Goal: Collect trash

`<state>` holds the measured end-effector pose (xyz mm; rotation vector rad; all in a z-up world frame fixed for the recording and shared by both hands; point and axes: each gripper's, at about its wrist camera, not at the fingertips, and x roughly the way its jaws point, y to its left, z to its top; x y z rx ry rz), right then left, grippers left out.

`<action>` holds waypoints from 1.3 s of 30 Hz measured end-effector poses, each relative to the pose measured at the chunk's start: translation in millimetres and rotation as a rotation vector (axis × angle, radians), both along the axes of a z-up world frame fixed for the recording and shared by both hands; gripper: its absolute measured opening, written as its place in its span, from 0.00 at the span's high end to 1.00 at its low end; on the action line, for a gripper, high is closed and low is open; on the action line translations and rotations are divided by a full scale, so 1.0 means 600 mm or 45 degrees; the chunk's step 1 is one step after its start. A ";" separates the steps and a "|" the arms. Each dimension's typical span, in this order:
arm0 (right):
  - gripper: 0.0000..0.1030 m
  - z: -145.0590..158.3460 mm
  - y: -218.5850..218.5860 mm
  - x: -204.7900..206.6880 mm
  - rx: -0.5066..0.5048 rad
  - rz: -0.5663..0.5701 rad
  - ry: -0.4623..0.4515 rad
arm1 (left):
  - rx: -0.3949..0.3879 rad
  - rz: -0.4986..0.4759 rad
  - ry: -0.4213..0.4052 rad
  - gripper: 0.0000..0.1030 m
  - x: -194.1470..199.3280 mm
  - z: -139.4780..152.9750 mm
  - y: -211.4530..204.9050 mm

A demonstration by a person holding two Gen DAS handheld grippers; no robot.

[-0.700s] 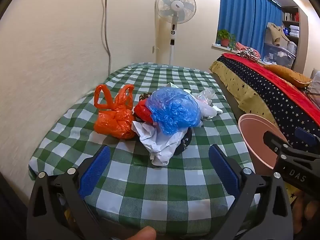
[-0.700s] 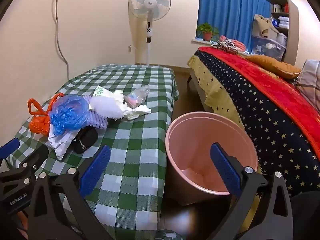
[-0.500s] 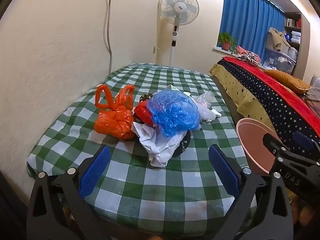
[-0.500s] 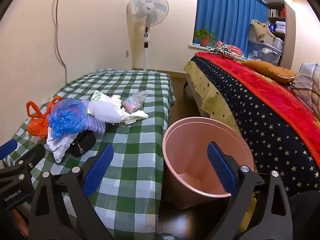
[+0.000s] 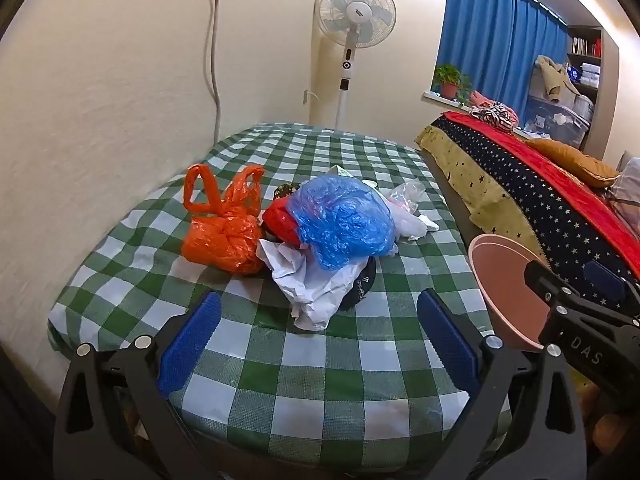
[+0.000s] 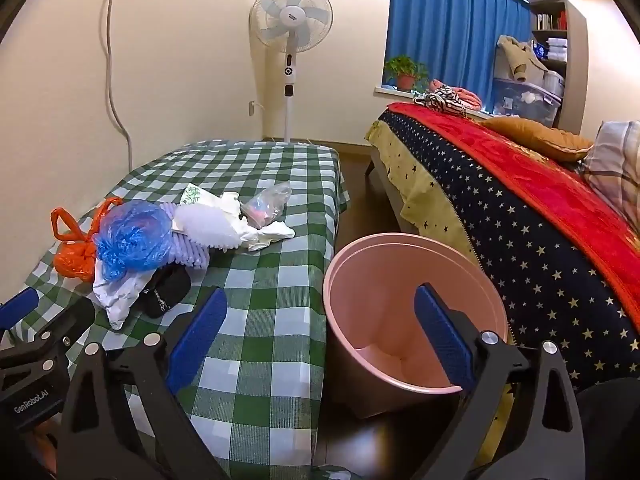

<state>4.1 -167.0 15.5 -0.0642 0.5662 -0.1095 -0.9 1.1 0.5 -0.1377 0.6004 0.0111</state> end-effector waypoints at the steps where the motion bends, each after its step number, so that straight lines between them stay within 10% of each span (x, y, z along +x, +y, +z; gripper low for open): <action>1: 0.10 0.000 0.001 0.000 -0.001 0.002 0.000 | -0.002 0.001 -0.001 0.08 0.000 0.000 0.001; 39: 0.10 0.001 0.002 -0.001 -0.002 0.006 -0.010 | -0.016 -0.006 -0.008 0.08 -0.002 0.005 0.001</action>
